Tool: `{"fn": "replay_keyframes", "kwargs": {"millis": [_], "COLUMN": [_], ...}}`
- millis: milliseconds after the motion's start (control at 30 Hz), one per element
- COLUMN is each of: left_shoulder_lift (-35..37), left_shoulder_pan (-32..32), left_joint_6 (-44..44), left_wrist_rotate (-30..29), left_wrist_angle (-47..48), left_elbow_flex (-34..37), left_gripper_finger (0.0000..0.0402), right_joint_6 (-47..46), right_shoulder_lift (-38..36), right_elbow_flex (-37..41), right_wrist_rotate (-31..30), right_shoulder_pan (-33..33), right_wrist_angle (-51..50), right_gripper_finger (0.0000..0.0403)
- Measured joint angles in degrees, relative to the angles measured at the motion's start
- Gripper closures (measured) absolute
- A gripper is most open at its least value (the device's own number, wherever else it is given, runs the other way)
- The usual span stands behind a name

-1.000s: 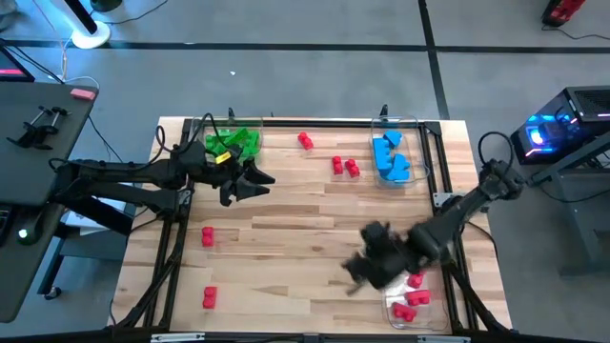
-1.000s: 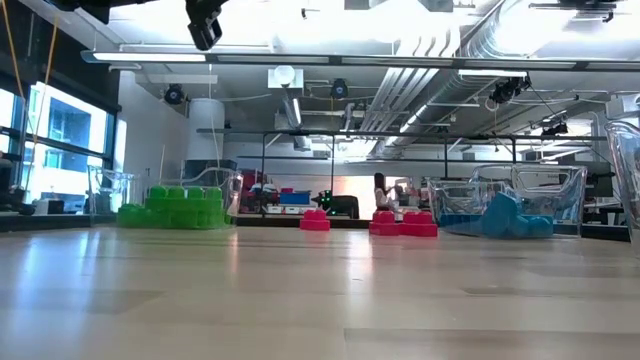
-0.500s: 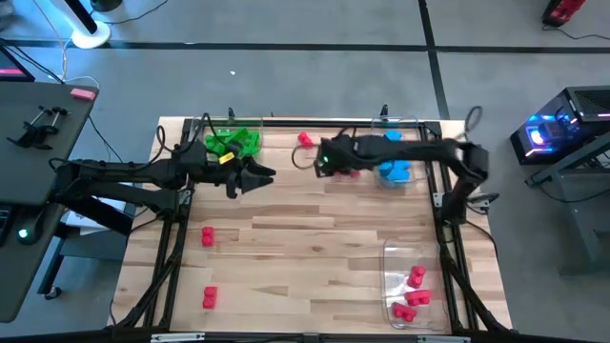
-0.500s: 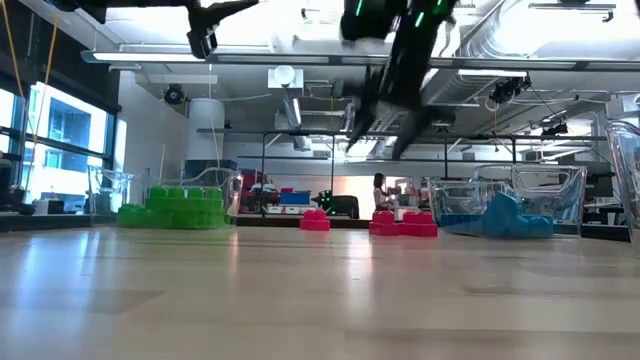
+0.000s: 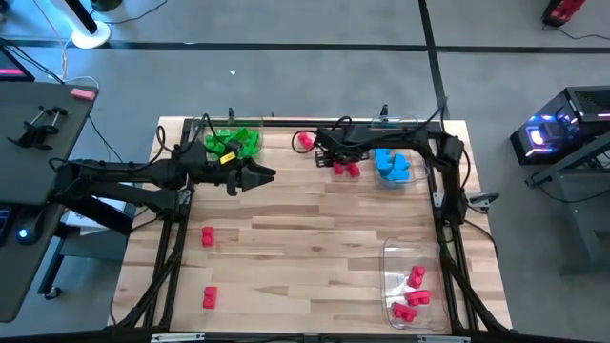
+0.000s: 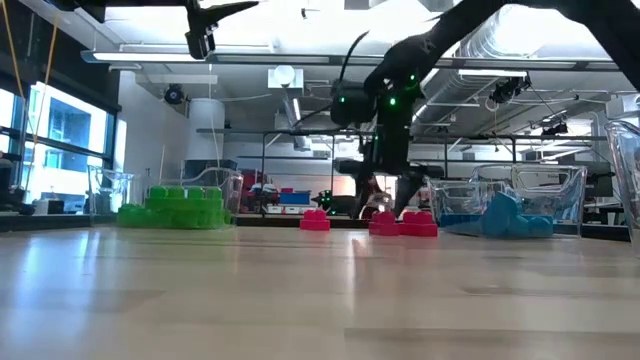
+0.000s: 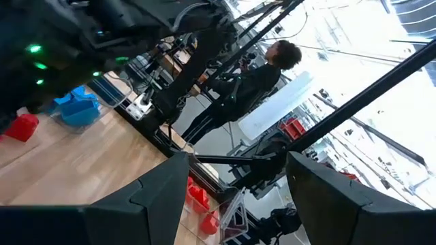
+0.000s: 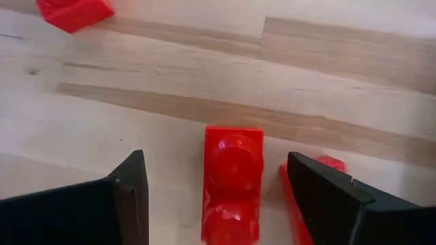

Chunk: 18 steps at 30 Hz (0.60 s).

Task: Sort blocks
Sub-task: Put the red game piece into the bottom transparent bin

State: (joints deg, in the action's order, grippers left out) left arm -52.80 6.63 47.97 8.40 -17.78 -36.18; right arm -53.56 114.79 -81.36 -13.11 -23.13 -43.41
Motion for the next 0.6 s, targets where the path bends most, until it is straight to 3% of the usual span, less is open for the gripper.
{"fn": "replay_keyframes", "kwargs": {"millis": [367, 467, 600], "left_shoulder_lift": [0.0, 0.0, 0.0], "left_shoulder_pan": [0.0, -0.2, -1.1], "left_joint_6": [3.0, 3.1, 4.9], "left_wrist_rotate": [0.0, 0.2, 0.3], "left_wrist_angle": [0.1, 0.0, -0.1], "left_elbow_flex": [0.0, 0.0, 0.0], "left_gripper_finger": [0.0167, 0.0167, 0.0167], "right_joint_6": [-0.5, -0.4, 1.9], "right_shoulder_lift": [4.3, 4.3, 3.3], "right_elbow_flex": [-0.2, -0.2, 0.0], "right_wrist_rotate": [1.2, 0.3, 0.5], "right_shoulder_pan": [2.0, 2.8, 4.2], "right_wrist_angle": [3.6, 3.6, 2.3], "right_gripper_finger": [0.0185, 0.0233, 0.0339]}}
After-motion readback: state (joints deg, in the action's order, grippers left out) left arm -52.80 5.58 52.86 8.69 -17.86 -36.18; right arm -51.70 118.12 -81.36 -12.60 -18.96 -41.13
